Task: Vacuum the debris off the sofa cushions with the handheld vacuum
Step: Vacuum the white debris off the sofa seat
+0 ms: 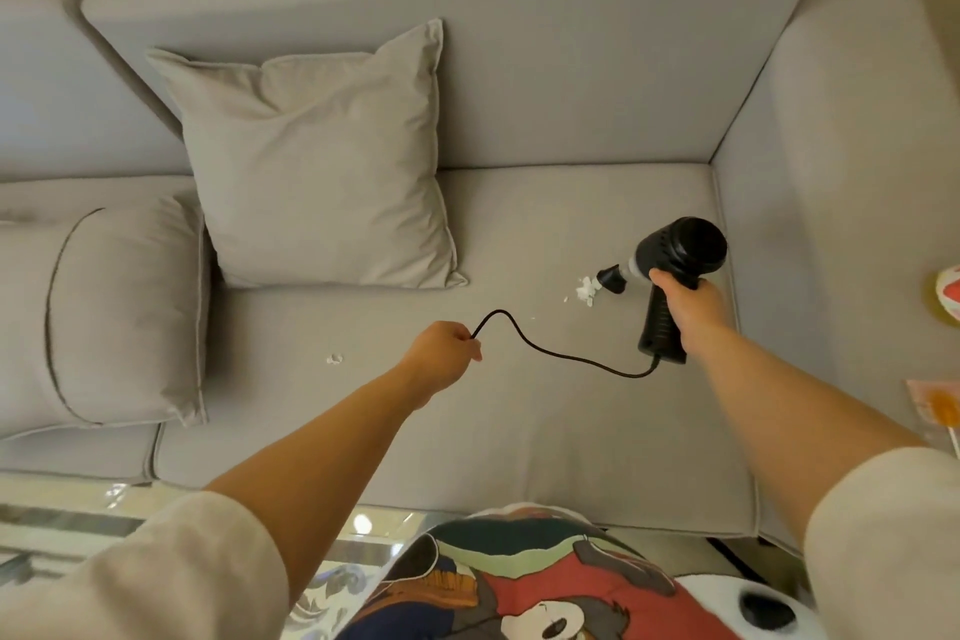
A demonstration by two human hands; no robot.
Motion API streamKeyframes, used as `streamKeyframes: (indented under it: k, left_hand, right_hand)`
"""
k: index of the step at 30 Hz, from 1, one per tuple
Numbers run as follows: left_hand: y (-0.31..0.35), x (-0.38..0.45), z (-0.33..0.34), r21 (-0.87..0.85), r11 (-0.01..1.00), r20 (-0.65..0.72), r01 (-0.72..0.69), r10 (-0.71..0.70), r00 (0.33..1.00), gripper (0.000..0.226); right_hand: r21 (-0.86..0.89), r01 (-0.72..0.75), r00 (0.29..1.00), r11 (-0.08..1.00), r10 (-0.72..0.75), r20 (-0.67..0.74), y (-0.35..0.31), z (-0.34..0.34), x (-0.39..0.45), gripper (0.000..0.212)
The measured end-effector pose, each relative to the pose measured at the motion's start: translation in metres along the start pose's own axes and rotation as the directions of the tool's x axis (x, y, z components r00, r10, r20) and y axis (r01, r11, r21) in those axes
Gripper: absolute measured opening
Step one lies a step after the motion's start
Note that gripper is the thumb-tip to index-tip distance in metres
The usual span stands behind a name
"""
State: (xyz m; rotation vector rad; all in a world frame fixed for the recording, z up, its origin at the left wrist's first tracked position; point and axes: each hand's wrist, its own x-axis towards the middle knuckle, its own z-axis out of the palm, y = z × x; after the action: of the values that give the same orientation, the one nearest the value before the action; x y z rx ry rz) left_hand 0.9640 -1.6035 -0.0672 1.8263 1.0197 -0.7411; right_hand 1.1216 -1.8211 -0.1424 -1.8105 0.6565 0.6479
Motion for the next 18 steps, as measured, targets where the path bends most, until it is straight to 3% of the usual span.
streamKeyframes:
  k: [18]
  left_hand:
    - [0.01, 0.014, 0.008, -0.04, 0.997, -0.037, 0.071, -0.072, 0.997, 0.03]
  right_hand:
    - [-0.028, -0.065, 0.995, 0.998, 0.066, 0.074, -0.012, 0.005, 0.04, 0.049]
